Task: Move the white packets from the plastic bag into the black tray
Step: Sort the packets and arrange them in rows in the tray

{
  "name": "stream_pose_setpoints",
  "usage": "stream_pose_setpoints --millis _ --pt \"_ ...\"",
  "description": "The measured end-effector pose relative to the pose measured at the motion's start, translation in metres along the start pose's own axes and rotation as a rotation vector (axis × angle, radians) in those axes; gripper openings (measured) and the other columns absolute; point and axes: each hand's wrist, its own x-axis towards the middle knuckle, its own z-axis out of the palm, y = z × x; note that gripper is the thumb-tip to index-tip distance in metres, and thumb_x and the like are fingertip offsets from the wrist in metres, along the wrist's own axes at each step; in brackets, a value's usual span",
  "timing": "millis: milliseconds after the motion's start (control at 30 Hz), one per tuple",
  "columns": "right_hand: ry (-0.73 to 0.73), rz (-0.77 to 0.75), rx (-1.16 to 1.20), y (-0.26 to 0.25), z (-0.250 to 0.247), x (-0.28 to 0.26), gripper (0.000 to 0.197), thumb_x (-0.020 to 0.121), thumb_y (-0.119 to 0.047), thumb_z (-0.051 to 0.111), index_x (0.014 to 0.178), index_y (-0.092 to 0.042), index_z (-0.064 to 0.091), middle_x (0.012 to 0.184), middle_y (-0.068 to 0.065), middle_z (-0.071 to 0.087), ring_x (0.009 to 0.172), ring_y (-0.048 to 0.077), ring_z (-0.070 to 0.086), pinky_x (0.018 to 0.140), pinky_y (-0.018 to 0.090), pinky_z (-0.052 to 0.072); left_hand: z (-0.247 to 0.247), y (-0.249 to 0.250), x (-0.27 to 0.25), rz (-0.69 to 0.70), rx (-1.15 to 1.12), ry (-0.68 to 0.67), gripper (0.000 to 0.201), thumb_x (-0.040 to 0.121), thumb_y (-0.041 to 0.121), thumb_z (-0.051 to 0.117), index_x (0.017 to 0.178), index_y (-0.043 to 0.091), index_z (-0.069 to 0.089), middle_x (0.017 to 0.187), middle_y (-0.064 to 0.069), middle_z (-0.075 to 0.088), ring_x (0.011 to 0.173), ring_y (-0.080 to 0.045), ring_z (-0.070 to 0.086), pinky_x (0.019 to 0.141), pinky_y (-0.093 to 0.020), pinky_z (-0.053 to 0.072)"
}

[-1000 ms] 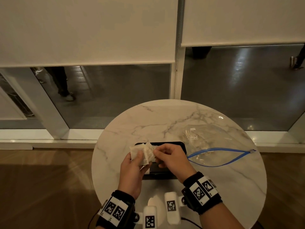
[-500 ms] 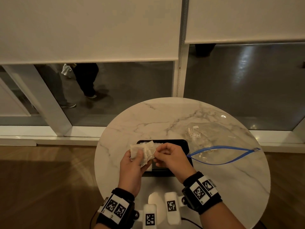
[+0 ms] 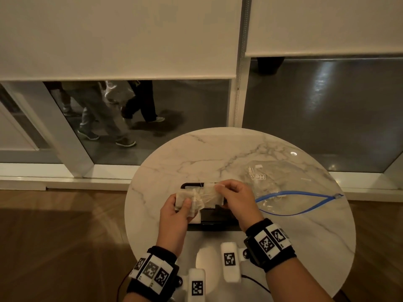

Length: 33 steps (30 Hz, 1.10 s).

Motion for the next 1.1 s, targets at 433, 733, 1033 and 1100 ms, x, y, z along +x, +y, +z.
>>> stream_pose_setpoints --millis 433,733,1033,1100 --pt "0.041 0.065 -0.152 0.017 0.005 0.039 0.01 0.093 -0.018 0.069 0.098 -0.011 0.074 0.095 0.003 0.074 0.083 0.014 0.065 0.064 0.025 0.049 -0.023 -0.012 0.011 -0.063 0.006 0.16 0.016 0.102 0.009 0.056 0.113 0.009 0.067 0.108 -0.013 0.074 0.104 -0.028 0.072 0.089 -0.043 0.059" --pt "-0.037 0.178 -0.409 0.042 0.006 0.067 0.009 0.089 -0.014 0.074 0.08 -0.015 0.073 0.079 0.009 0.07 0.067 0.022 0.069 0.062 0.034 0.062 -0.027 -0.021 0.01 -0.033 0.127 0.199 0.013 0.102 0.016 0.056 0.108 0.017 0.067 0.102 -0.005 0.074 0.098 -0.02 0.071 0.083 -0.034 0.057" --pt "-0.055 0.13 -0.658 0.058 0.01 0.073 0.013 0.085 -0.024 0.078 0.075 -0.024 0.071 0.075 -0.007 0.067 0.075 0.008 0.063 0.074 0.021 0.048 -0.025 -0.023 0.012 0.001 0.172 0.209 0.013 0.102 0.016 0.056 0.109 0.017 0.067 0.102 -0.004 0.073 0.098 -0.02 0.069 0.089 -0.04 0.057" --pt "-0.063 0.128 -0.677 0.061 0.011 0.075 0.01 0.085 -0.023 0.078 0.077 -0.023 0.072 0.076 -0.007 0.067 0.078 0.011 0.064 0.078 0.024 0.052 -0.025 -0.023 0.013 0.008 0.176 0.209 0.013 0.102 0.016 0.056 0.108 0.017 0.067 0.102 -0.004 0.073 0.098 -0.02 0.07 0.09 -0.042 0.057"
